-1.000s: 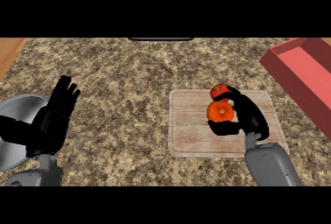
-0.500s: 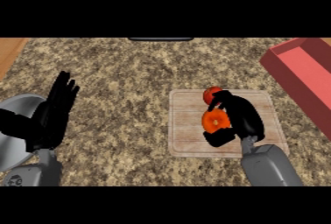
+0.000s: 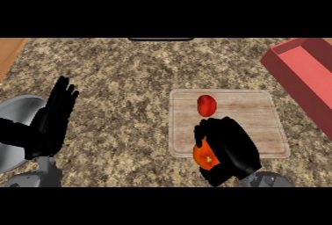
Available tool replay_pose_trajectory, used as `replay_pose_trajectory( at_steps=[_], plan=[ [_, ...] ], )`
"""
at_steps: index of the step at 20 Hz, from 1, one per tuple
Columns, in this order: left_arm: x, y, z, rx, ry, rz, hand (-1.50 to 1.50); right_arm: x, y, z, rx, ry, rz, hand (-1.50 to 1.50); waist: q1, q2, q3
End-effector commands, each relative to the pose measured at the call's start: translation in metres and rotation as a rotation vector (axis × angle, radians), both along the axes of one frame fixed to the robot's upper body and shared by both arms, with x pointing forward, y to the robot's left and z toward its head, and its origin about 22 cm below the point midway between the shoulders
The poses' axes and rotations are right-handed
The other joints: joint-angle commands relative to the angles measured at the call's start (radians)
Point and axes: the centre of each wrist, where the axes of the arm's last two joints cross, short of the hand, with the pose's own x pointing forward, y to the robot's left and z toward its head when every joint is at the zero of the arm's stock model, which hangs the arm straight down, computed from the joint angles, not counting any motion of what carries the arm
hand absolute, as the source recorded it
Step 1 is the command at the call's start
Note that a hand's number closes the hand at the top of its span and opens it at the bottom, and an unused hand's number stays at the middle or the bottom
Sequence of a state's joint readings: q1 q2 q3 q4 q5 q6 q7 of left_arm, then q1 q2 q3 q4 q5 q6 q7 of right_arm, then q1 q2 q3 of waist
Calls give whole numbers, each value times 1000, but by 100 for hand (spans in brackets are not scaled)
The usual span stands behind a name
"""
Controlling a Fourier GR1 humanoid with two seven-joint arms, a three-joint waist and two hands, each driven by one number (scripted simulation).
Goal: Pick the squash from the cutting board and place it in the cardboard box
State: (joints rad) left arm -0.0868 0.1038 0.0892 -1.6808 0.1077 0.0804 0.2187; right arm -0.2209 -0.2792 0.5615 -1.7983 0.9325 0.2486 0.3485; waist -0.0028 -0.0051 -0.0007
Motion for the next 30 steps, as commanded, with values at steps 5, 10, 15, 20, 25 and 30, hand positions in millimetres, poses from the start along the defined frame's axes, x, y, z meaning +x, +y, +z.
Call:
replay_pose_trajectory(
  at_steps=[5, 10, 15, 20, 25, 30],
  plan=[
    [5, 24, 10, 0, -4, 14, 0, -43, -17, 63, -20, -162, 97, 150, -1, 3, 0],
    [7, 5, 5, 4, 6, -14, 0, -45, -16, 106, 287, -256, -109, 150, -1, 3, 0],
    [10, 4, 4, 7, 1, 1, 0, -37, -38, 127, 330, -379, -312, 150, 3, 5, 0],
    [8, 11, 10, -12, 16, -17, 0, -13, -75, 164, 370, -410, -450, 150, 6, 5, 0],
    [7, 1, 1, -4, 9, -9, 0, 8, -131, 162, 311, -353, -497, 150, 1, 6, 1],
    [-4, -15, 0, 8, -4, -18, 0, 56, -146, 151, 306, -390, -562, 150, 13, 7, 1]
  ],
)
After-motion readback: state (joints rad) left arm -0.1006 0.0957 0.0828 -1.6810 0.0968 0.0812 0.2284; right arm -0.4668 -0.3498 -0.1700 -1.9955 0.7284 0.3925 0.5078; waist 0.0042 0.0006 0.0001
